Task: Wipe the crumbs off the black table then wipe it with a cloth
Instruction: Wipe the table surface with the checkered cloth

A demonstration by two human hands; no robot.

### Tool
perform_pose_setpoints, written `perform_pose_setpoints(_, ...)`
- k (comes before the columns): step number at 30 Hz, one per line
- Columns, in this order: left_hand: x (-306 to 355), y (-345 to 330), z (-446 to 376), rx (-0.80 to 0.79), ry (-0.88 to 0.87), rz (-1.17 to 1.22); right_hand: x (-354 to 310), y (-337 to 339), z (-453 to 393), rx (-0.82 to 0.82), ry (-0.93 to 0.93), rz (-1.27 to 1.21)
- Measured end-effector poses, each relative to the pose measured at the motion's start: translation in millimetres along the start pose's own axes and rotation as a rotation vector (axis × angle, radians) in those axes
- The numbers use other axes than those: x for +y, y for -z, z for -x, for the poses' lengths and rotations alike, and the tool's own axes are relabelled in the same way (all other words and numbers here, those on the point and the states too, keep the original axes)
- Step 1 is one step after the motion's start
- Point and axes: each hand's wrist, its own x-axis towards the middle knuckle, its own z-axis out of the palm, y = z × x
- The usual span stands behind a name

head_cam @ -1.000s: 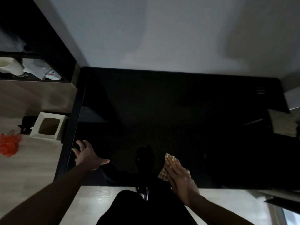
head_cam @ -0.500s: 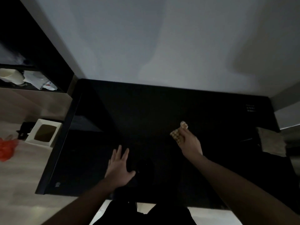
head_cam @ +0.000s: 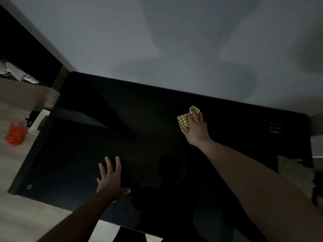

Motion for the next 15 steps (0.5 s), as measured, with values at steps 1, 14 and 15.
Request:
perform_pose_setpoints(1,0,0,-1,0.002,0.0,-0.002,-1,-8,3,0.011,0.007,0.008)
perform_pose_setpoints(14,2,11,4,0.001,-0.01,0.033,-13,-143,250,0.004,0.509,0.005)
perform_pose_setpoints(15,2,12,5,0.002,-0.015,0.039,-7,-157,268,0.0,0.554,0.023)
